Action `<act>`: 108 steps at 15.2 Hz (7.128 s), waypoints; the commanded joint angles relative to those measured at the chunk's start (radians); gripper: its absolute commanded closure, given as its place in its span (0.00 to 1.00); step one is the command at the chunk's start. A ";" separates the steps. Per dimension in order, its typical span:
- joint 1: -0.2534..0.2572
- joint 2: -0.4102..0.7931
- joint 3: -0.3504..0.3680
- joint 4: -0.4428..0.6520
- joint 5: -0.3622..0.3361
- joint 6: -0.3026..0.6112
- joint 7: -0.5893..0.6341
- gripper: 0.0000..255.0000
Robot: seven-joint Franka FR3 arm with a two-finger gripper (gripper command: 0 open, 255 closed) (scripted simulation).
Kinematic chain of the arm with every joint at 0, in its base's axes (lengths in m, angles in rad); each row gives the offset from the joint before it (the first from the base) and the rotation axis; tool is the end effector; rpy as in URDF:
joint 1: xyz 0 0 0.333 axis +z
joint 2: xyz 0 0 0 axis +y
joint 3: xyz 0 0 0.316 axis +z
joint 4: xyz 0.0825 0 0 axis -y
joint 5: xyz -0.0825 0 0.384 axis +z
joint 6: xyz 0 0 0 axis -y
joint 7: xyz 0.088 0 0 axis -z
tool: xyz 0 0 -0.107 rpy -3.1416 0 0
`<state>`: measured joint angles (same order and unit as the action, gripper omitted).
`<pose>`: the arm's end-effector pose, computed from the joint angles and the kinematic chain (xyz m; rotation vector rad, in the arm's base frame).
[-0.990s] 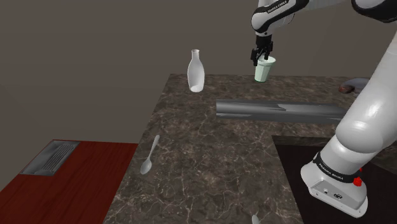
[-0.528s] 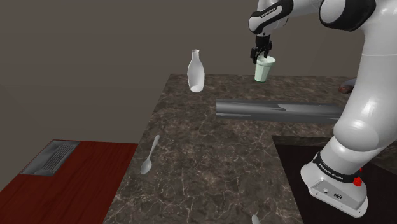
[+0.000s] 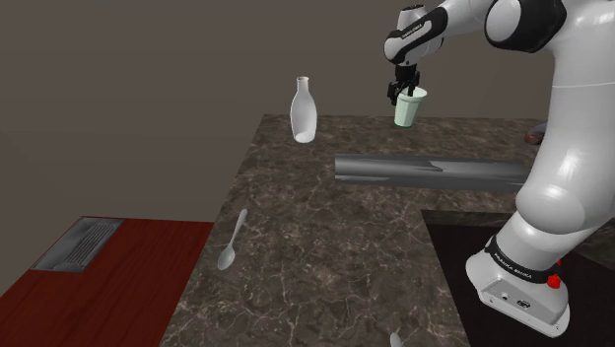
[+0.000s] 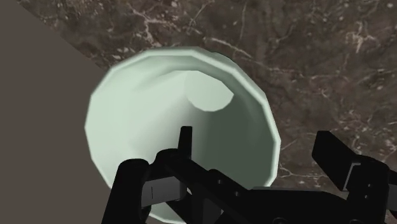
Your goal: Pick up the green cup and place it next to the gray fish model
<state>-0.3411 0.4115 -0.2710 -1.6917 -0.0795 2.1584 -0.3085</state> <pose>0.5556 -0.3710 0.3730 2.9346 -0.3484 -0.0240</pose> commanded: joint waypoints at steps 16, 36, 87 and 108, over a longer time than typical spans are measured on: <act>-0.001 0.003 0.000 -0.004 0.001 0.008 0.000 1.00; 0.003 -0.066 -0.006 0.154 -0.006 -0.217 -0.024 1.00; -0.295 -0.362 -0.243 0.058 -0.008 -0.330 -0.587 1.00; -0.365 -0.331 -0.300 -0.128 0.028 -0.107 -0.707 1.00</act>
<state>-0.7069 0.0827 -0.5715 -1.8033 -0.0500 2.0356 -1.0181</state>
